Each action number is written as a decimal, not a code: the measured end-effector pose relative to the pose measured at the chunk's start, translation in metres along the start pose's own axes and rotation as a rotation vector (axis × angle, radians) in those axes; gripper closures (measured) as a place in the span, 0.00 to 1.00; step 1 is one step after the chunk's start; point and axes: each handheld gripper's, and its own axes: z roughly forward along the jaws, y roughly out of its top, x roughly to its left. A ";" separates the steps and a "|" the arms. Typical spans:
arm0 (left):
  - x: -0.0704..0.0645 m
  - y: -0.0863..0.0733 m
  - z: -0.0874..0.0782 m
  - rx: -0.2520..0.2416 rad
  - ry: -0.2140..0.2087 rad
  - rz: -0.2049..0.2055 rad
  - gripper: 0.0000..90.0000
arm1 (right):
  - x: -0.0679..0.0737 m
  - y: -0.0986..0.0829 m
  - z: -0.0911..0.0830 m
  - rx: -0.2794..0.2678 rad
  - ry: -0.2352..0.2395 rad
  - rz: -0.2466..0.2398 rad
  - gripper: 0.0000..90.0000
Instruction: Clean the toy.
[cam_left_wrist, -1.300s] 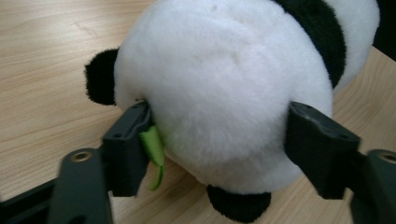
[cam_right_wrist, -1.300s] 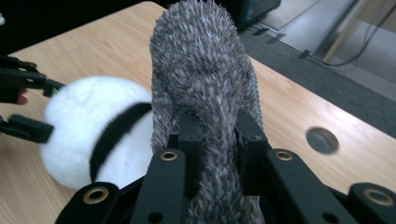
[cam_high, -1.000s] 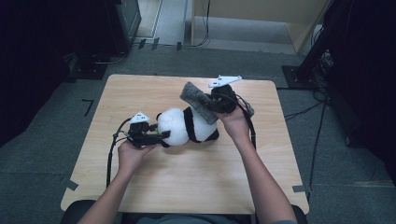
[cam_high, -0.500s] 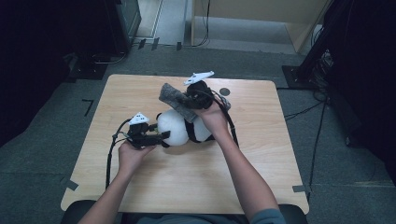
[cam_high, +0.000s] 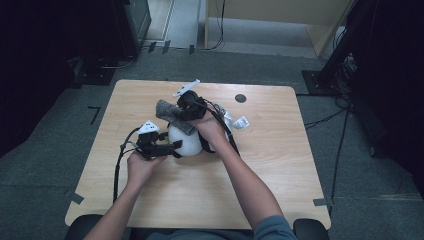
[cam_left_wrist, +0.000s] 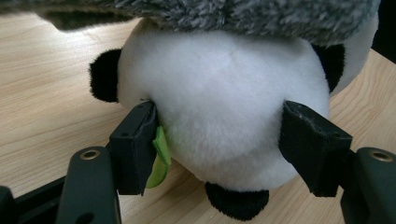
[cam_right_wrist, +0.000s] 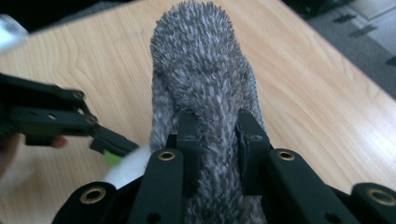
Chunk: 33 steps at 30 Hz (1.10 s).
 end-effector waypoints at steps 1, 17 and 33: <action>0.000 0.000 0.000 0.000 0.000 0.002 0.35 | -0.002 -0.001 0.001 0.006 -0.003 -0.002 0.84; 0.001 -0.001 0.002 0.003 0.006 -0.002 0.35 | -0.044 -0.016 -0.018 0.043 -0.074 0.089 0.83; 0.002 -0.001 0.003 -0.005 0.004 -0.001 0.35 | -0.081 -0.038 -0.049 0.048 -0.137 0.144 0.83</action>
